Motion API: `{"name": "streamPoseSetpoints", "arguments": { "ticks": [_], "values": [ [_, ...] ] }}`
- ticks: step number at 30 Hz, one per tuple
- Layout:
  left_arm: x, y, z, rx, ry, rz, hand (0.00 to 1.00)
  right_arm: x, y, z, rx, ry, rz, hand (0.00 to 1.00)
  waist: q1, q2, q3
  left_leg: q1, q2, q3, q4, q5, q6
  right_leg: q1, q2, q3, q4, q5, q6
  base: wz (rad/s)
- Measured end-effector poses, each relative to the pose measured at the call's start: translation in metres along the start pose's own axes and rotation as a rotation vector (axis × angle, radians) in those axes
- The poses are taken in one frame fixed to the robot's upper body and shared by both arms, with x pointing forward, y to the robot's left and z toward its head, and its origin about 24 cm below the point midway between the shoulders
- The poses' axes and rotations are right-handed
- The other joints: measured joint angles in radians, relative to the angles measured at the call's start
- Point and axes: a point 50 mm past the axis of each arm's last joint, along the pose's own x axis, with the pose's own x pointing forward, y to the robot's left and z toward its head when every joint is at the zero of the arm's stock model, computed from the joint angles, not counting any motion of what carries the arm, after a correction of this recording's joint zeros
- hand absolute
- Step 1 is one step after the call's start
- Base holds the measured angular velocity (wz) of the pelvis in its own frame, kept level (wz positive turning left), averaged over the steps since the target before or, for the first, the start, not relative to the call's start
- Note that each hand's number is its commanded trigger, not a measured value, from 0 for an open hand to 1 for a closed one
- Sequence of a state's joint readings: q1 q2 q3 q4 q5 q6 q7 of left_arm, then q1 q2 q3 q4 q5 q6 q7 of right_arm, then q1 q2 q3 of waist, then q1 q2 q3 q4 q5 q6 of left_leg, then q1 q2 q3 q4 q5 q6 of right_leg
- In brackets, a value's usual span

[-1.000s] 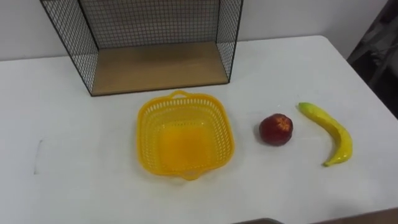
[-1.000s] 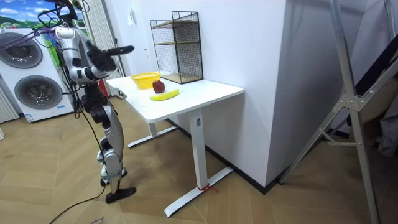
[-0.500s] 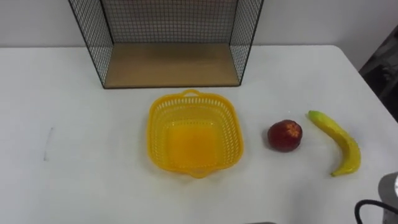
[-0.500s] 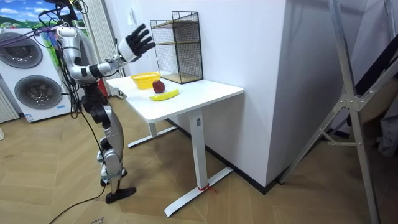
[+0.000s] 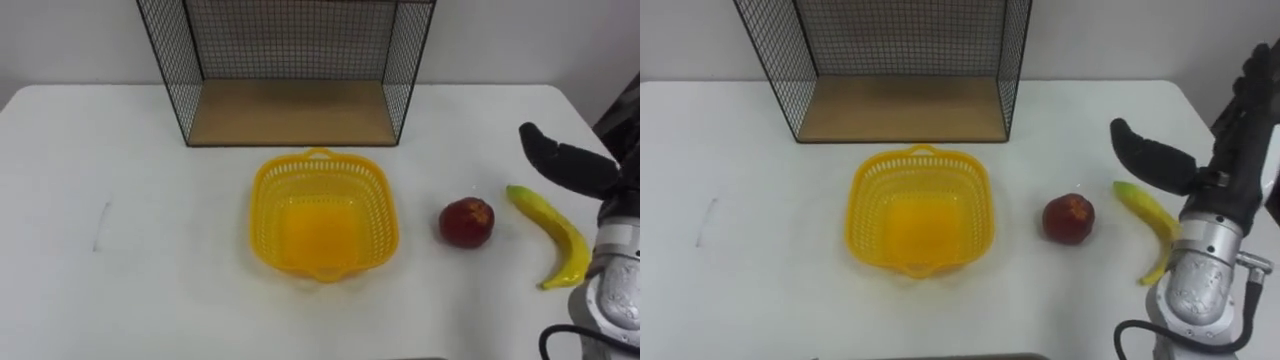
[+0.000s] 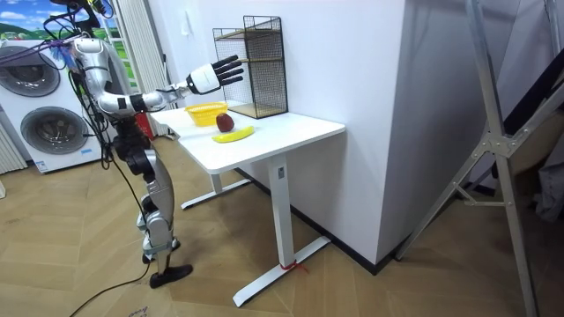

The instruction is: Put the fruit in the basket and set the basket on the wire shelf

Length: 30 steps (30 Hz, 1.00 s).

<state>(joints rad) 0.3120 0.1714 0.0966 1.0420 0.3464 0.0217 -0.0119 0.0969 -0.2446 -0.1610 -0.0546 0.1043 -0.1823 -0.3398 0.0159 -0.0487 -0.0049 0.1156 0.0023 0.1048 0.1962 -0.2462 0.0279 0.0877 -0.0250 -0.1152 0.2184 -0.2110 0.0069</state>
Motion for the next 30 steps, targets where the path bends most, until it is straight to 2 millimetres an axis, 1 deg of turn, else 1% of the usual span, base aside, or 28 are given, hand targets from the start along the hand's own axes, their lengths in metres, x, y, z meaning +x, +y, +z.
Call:
{"name": "streamPoseSetpoints", "arguments": {
  "ticks": [1, 2, 4, 7, 12, 16, 20, 23, 26, 29, 30],
  "values": [
    [0.0, 0.0, 0.0, 0.0, 0.0, 0.0, 0.0, 0.0, 0.001, -0.001, -0.001, 0.005, 0.019, 0.0, 0.005, -0.006, 0.0044, 0.0, 0.0, 0.0, 0.001, 0.0, 0.0, 0.0, 0.0, 0.0, 0.0, 0.001, -0.001, 0.0],
    [0.0, 0.0, 0.0, 0.0, 0.0, 0.0, 0.0, 0.0, 0.002, -0.001, -0.002, 0.007, 0.026, 0.0, 0.007, -0.008, 0.0068, -0.001, 0.0, -0.001, 0.001, 0.0, 0.0, 0.0, 0.0, 0.0, 0.0, 0.001, -0.001, 0.0],
    [0.0, 0.0, -0.002, 0.001, 0.005, -0.003, 0.0, 0.0, 0.004, -0.001, -0.003, 0.01, 0.047, 0.0, 0.013, -0.013, 0.0076, 0.0, 0.0, -0.002, 0.0, 0.0, 0.0, 0.001, 0.0, -0.001, 0.0, 0.002, 0.0, 0.0],
    [-0.001, -0.001, -0.003, 0.001, 0.007, -0.008, 0.0, -0.002, 0.01, -0.001, -0.031, 0.004, 0.102, 0.0, 0.014, -0.009, 0.0091, -0.001, 0.0, -0.005, 0.0, 0.0, 0.0, 0.001, 0.0, -0.002, 0.0, 0.003, 0.0, 0.0],
    [-0.001, -0.001, -0.003, 0.001, 0.005, -0.02, 0.0, -0.005, 0.019, -0.002, -0.032, 0.008, 0.184, 0.0, 0.013, 0.003, 0.0094, -0.002, 0.001, -0.015, 0.0, 0.0, 0.0, 0.005, 0.0, -0.014, 0.0, 0.003, 0.0, 0.06],
    [-0.001, -0.001, -0.003, 0.002, 0.003, -0.019, 0.0, -0.006, 0.022, -0.005, -0.068, 0.012, 0.221, 0.0, 0.011, 0.004, 0.0089, -0.002, 0.0, -0.028, 0.002, 0.0, 0.0, 0.011, -0.001, -0.024, -0.002, 0.003, 0.0, 0.09],
    [-0.001, -0.001, -0.002, 0.002, 0.002, -0.018, 0.0, -0.008, 0.022, -0.011, -0.078, 0.039, 0.24, 0.0, 0.012, 0.0, 0.0074, -0.002, -0.001, -0.034, 0.004, 0.0, 0.0, 0.021, -0.002, -0.028, -0.014, 0.004, -0.001, 0.05],
    [-0.001, -0.001, -0.002, 0.002, 0.0, -0.018, 0.0, -0.01, 0.021, -0.021, -0.1, 0.088, 0.241, 0.0, 0.008, -0.003, 0.0066, -0.001, -0.001, -0.04, 0.007, 0.0, 0.0, 0.029, -0.004, -0.041, -0.017, 0.004, -0.001, 0.1],
    [-0.001, 0.0, 0.0, 0.003, -0.007, -0.015, 0.0, -0.011, 0.02, -0.025, -0.114, 0.105, 0.242, 0.0, 0.006, -0.001, 0.007, -0.002, -0.002, -0.05, 0.008, 0.0, 0.0, 0.03, -0.004, -0.047, -0.017, 0.004, -0.001, 0.05],
    [-0.001, 0.001, 0.001, 0.006, -0.01, -0.014, 0.0, -0.011, 0.02, -0.028, -0.134, 0.112, 0.248, 0.0, 0.002, -0.002, 0.0059, 0.0, -0.002, -0.05, 0.008, 0.0, 0.0, 0.033, -0.004, -0.05, -0.019, 0.004, -0.001, 0.03],
    [-0.001, 0.001, 0.0, 0.017, -0.006, -0.015, 0.0, -0.012, 0.02, -0.032, -0.153, 0.128, 0.255, 0.0, 0.003, -0.003, 0.005, 0.0, -0.002, -0.05, 0.009, 0.0, 0.0, 0.034, -0.004, -0.051, -0.019, 0.004, -0.001, 0.0]
  ]
}}
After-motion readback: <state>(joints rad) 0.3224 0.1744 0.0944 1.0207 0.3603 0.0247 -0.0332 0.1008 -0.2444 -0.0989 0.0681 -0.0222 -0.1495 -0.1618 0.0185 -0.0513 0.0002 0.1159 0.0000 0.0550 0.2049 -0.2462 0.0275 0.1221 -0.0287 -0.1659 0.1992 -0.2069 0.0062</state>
